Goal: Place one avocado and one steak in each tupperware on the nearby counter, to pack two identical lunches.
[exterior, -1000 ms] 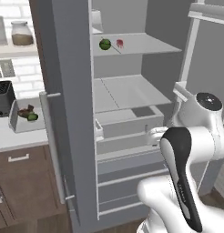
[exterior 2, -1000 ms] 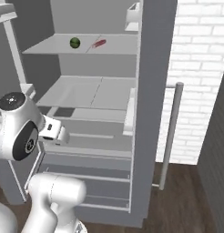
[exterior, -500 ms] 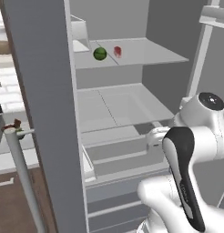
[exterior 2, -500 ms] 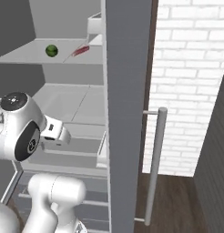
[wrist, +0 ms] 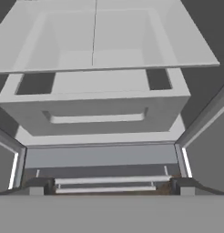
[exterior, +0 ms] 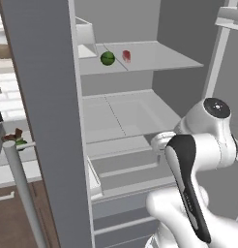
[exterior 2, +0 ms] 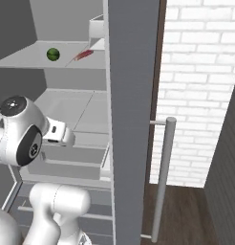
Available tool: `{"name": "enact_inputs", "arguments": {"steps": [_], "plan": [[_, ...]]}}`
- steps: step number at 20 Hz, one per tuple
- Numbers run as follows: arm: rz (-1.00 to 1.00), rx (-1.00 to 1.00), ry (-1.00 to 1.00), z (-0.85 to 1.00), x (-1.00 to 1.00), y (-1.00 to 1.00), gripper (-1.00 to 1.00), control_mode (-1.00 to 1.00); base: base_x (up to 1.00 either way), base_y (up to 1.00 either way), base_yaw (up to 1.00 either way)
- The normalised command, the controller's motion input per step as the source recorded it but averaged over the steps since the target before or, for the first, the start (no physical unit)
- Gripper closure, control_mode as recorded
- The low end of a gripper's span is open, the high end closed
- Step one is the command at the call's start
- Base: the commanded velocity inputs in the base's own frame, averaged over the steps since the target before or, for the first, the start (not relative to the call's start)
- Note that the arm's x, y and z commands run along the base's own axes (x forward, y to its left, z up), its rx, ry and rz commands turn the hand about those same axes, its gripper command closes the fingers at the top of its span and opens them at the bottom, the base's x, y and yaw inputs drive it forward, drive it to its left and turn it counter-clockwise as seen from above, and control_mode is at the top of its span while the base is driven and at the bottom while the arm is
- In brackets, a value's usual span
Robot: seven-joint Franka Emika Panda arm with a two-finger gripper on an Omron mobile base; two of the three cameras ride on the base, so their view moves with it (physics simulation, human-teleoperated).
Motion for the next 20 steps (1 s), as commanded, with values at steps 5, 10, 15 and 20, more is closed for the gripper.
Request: {"name": "enact_inputs", "arguments": {"steps": [5, 10, 15, 20], "plan": [[0.04, -0.18, -0.38, 0.72, 0.05, 0.04, -1.0, -1.0, 0.0, 0.0, 0.0], [0.01, -0.06, -0.24, 0.67, 0.21, 0.0, -1.0, -1.0, 0.0, 0.0, 0.0], [0.0, 0.0, -0.17, 0.82, 0.06, 0.0, -1.0, -1.0, 0.0, 0.0, 0.0], [0.0, 0.0, -0.16, 0.57, 0.0, 0.02, -1.0, -1.0, 0.0, 0.0, 0.0]]}}
